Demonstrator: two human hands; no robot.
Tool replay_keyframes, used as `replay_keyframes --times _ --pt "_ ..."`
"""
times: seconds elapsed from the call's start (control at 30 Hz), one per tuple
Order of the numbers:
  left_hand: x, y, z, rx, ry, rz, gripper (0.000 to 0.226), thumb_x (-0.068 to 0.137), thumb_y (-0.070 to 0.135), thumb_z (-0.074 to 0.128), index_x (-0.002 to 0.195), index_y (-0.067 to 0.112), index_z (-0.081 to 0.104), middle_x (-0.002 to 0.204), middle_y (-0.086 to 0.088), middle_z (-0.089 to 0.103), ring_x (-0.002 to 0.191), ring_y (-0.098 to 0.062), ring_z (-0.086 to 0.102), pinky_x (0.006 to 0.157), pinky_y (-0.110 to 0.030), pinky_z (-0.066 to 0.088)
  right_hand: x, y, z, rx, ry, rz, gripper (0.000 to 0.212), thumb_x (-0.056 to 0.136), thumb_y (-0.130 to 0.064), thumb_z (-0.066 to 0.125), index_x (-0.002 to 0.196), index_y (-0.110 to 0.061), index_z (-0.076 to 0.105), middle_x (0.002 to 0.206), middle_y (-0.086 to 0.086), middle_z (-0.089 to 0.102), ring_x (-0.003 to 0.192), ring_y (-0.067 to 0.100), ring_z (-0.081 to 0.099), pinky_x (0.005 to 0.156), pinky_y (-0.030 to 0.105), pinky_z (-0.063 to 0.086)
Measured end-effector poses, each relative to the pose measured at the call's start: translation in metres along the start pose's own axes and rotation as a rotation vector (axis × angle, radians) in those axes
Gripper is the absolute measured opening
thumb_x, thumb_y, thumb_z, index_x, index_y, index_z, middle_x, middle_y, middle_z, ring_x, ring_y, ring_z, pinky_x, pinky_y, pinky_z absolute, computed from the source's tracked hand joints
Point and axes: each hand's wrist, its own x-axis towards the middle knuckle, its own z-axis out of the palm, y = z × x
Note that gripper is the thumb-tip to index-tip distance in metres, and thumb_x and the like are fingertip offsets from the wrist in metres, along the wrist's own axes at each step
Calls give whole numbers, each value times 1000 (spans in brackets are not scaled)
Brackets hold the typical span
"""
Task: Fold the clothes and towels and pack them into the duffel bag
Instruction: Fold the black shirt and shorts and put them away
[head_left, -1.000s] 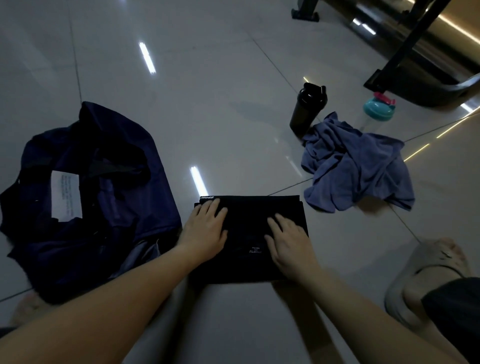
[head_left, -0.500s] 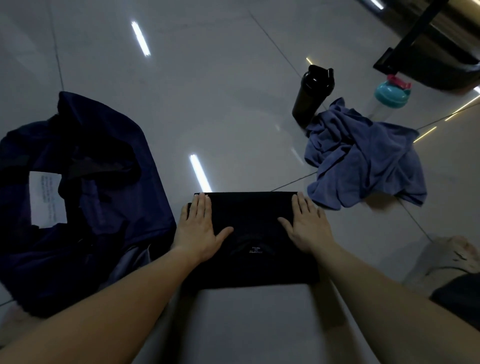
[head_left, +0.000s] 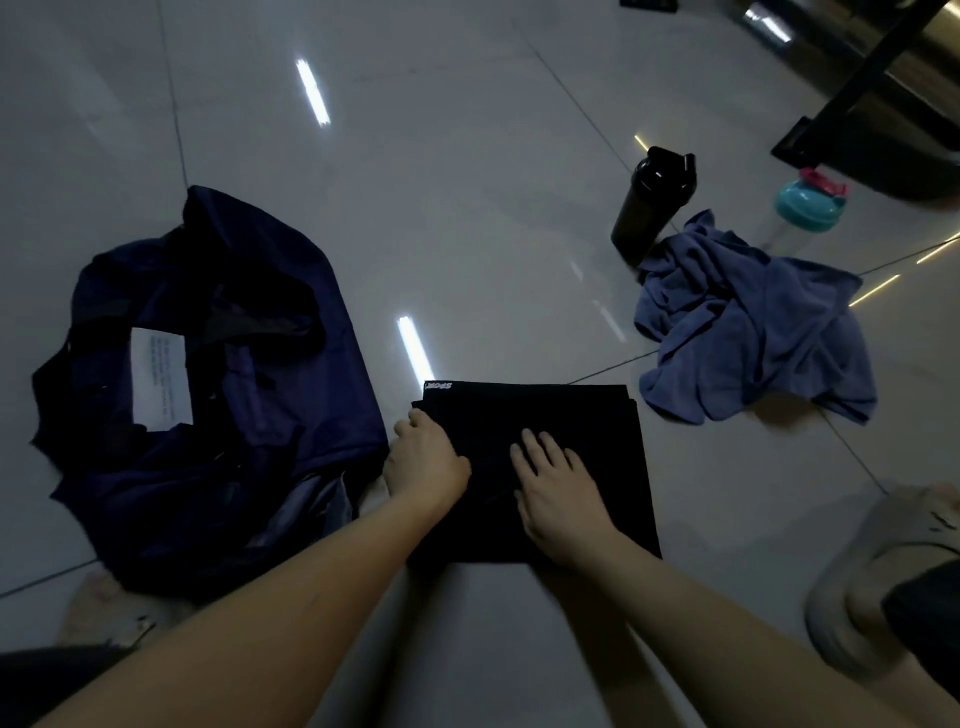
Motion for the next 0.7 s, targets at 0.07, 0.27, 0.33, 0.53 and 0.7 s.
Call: replay_keyframes --times 0.07,0.27,0.33,0.53,0.7 --pt "-2 3 4 -141 -45 -130 73 84 37 77 135 5 37 128 -17 55 112 -35 61 84 -41 52 -5 -7 -2 -19 -77 17 67 105 -39 32 161 -12 8 169 12 2 155 33 5 124 50 14" --pt "4 -16 1 -583 -184 -276 43 79 29 84 111 7 66 100 -12 71 86 -30 70 83 -42 61 -10 -8 -22 160 -23 -44 60 100 -25 44 157 -18 26 161 10 28 145 29 29 117 42 29" --pt "4 -19 -5 -632 -224 -252 36 80 22 84 109 7 68 98 -12 72 85 -30 71 84 -44 61 -12 -14 -25 199 -22 -26 60 98 -22 45 156 -19 29 151 9 37 133 28 39 109 41 37" --pt "-12 -5 -32 -284 -128 94 6 92 19 58 97 19 60 98 -9 69 83 -25 65 74 -37 58 1 -11 -40 365 -176 30 58 97 -18 44 155 -20 36 147 9 47 130 30 47 106 43 43" --pt "-37 35 -45 -313 12 199 39 89 19 59 127 18 49 107 -2 65 92 -24 64 76 -36 55 16 22 -67 1346 -119 408 39 101 -5 43 139 -5 55 117 16 70 98 30 69 81 33 55"
